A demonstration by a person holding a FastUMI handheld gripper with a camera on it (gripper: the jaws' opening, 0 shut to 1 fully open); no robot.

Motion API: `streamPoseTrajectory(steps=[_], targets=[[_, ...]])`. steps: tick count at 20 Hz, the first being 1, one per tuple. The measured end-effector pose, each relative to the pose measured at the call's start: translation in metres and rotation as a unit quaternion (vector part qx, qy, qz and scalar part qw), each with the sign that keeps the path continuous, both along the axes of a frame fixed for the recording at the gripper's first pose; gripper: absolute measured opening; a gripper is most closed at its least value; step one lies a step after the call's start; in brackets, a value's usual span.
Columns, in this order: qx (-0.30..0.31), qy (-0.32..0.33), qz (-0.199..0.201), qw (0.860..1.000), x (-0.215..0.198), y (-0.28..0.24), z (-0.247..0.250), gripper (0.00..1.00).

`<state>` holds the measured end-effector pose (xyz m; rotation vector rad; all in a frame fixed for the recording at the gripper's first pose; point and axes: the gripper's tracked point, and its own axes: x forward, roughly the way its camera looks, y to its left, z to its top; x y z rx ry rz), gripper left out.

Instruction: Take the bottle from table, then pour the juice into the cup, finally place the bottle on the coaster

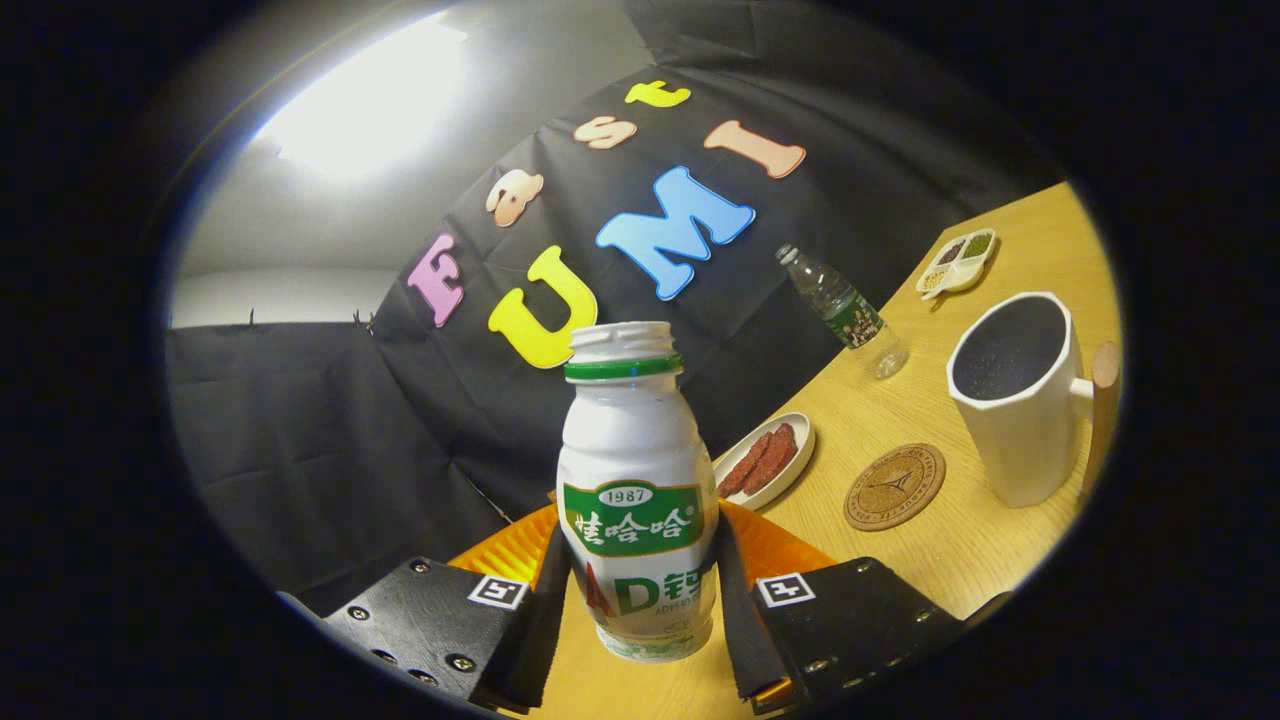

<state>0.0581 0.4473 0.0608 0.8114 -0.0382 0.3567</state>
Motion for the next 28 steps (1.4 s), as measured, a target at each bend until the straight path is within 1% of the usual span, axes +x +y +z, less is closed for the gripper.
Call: streamPoseTrajectory(steps=[2, 6, 10, 15, 20, 28], targets=[[0.036, -0.002, 0.005, 0.999, 0.003, -0.006, 0.009, 0.68], [0.085, -0.004, 0.006, 0.996, 0.006, -0.015, 0.017, 0.68], [0.147, -0.008, 0.011, 0.989, 0.002, -0.026, 0.023, 0.68], [0.185, -0.004, 0.010, 0.983, 0.004, -0.036, 0.027, 0.68], [0.246, -0.009, 0.018, 0.969, 0.008, -0.047, 0.036, 0.68], [0.313, -0.003, 0.028, 0.949, 0.005, -0.054, 0.036, 0.68]])
